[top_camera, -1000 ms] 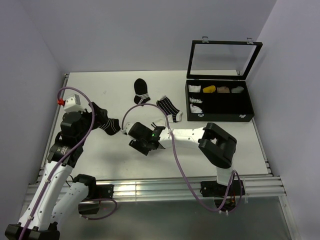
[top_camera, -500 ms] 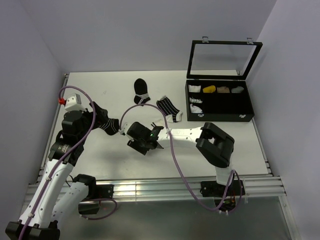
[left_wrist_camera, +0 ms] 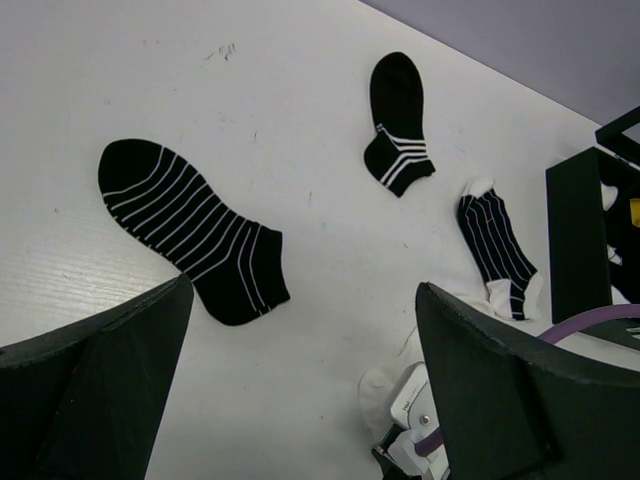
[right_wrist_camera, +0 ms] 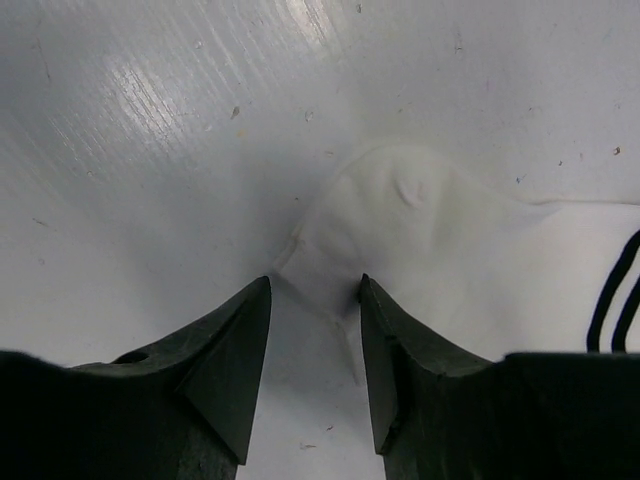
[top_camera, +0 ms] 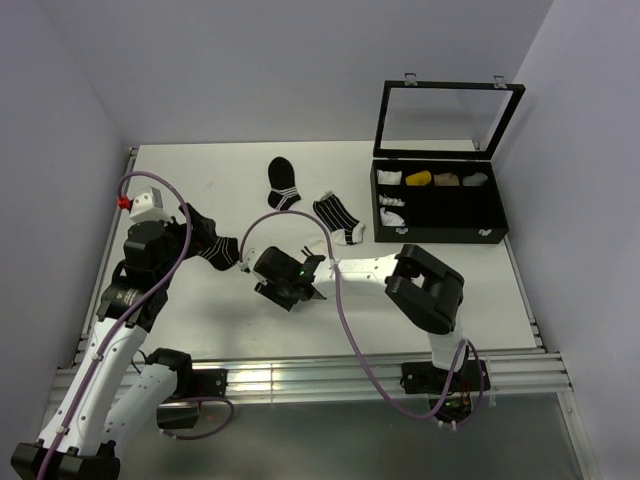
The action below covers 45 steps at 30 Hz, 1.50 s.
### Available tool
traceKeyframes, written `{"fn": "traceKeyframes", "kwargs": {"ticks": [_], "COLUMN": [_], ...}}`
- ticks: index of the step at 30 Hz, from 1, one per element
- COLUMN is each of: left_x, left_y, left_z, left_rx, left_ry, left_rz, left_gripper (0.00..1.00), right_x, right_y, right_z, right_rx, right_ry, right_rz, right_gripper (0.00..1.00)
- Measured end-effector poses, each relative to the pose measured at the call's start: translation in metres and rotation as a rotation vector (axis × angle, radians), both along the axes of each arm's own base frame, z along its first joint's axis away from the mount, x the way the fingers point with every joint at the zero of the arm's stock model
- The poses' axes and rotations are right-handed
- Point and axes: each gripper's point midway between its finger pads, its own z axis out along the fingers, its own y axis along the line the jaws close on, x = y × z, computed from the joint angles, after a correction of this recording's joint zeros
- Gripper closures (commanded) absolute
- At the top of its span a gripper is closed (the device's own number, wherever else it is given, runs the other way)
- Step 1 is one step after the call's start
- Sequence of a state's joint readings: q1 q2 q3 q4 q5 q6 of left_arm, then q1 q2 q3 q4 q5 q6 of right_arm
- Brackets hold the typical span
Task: Roll the socks
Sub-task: Roll the sock at the center of the board.
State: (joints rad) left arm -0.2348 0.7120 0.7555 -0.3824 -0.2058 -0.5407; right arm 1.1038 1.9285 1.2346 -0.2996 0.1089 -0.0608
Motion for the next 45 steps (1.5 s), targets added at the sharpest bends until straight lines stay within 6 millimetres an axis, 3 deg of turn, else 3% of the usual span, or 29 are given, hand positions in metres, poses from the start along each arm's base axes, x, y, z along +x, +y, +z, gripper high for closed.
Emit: {"fn": "traceKeyframes", "kwargs": {"ticks": [9, 22, 31, 35, 41, 45], "left_x": [0.001, 0.001, -0.001, -0.002, -0.022, -0.034], "left_y": [0.0, -0.002, -0.024, -0.037, -0.061, -0.073], "left_z": [-0.002, -0.002, -0.007, -0.035, -0.114, -0.142], "left_rx": [0.001, -0.026, -0.156, -0.231, -0.333, -0.392], "left_ry": [0.008, 0.008, 0.048, 0.123, 0.345, 0.421], "left_rz": [-0.001, 0.004, -0.055, -0.076, -0.091, -0.088], "left_gripper": [0.01, 0.0, 0.01, 0.03, 0.09, 0.13], "right_x": [0.0, 0.0, -0.003, -0.006, -0.01, -0.01], "right_y": [0.004, 0.013, 0.018, 0.018, 0.013, 0.008], "right_z": [-0.001, -0.001, 0.0, 0.001, 0.002, 0.003], "right_rx": [0.028, 0.086, 0.215, 0.294, 0.399, 0.444], "right_ry": [0.009, 0.03, 0.167, 0.271, 0.432, 0.506], "right_rz": [-0.024, -0.057, -0.052, -0.051, -0.06, -0.072], "right_gripper": [0.62, 0.95, 1.0, 1.0, 0.99, 0.96]}}
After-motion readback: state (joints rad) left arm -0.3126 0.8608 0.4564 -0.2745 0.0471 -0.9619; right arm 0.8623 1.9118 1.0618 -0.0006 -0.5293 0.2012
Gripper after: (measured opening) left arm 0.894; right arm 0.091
